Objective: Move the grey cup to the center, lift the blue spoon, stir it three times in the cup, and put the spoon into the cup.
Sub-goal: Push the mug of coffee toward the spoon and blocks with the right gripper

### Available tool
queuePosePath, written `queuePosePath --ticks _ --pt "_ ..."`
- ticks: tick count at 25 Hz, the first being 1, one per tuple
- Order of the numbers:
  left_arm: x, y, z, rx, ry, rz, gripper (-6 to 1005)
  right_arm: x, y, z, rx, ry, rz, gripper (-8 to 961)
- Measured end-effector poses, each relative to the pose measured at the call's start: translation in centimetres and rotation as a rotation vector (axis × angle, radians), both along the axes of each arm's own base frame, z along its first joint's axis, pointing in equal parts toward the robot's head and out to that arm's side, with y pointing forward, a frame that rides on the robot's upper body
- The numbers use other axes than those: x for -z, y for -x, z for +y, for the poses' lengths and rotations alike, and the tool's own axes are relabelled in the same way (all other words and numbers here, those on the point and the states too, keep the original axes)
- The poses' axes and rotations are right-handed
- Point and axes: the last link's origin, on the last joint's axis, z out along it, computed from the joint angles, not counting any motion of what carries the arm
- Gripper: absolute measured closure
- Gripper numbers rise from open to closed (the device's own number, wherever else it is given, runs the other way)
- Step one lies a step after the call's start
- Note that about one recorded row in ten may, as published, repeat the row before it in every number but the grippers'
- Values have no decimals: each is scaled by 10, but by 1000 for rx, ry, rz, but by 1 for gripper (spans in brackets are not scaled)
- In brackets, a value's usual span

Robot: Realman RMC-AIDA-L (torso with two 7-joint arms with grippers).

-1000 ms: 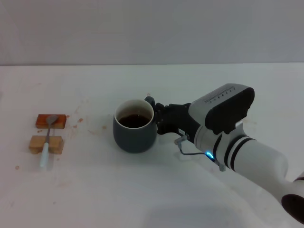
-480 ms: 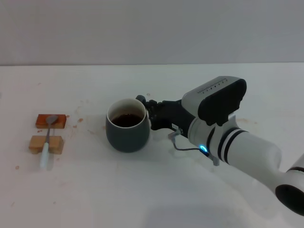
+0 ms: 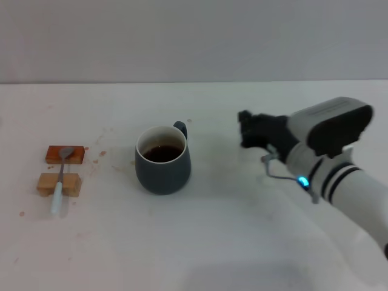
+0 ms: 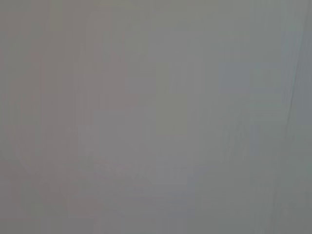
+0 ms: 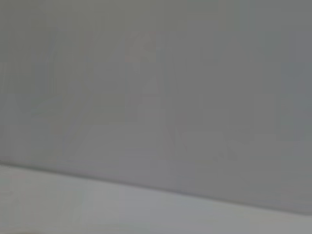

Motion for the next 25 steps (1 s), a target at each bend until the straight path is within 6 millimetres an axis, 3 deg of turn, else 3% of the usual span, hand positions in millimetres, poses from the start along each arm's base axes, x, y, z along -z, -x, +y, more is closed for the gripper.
queuePosePath --ticks 7,9,25 --pt "12 -4 3 9 47 0 305 -40 -17 1 -92 -220 60 905" --pt "28 -4 2 7 114 -6 305 -51 -20 5 -93 -277 57 906" --pt "53 9 -46 34 258 -32 306 -60 -27 15 -70 -303 -8 906"
